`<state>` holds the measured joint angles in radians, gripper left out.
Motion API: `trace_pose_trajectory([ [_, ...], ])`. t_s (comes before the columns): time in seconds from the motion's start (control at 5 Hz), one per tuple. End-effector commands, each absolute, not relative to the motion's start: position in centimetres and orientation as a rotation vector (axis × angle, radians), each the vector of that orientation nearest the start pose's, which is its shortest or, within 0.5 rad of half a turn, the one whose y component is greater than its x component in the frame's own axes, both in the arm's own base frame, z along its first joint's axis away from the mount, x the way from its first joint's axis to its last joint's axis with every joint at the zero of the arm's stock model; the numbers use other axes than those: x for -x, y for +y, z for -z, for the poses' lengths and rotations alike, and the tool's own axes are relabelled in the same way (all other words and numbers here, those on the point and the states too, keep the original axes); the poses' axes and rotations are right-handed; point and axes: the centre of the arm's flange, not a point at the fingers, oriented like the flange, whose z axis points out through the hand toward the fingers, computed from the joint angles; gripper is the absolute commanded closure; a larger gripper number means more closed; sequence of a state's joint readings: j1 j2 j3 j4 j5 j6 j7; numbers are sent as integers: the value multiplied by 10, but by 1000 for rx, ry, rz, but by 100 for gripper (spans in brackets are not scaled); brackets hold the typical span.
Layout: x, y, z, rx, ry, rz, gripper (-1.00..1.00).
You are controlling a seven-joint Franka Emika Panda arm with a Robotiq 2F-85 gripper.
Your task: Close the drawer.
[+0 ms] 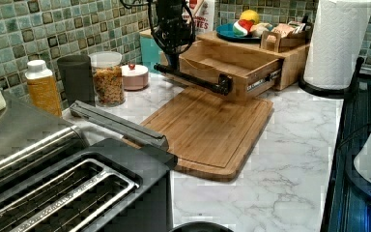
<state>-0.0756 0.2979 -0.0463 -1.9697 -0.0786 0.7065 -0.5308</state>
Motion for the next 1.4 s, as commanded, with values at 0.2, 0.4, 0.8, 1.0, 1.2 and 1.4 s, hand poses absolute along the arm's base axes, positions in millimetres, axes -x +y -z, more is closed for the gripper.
trace_pose_trajectory([
  [0.2, -610, -95, -301, 3035, 522, 82, 100],
  [0.4, -605, -88, -298, 3029, 588, 76, 100],
  [0.8, -598, -110, -305, 3229, 528, 124, 100],
  [1.0, -596, -127, -306, 3280, 470, 187, 100],
  [1.2, -595, -152, -309, 3284, 437, 175, 100],
  [1.4, -588, -184, -318, 3278, 426, 140, 100],
])
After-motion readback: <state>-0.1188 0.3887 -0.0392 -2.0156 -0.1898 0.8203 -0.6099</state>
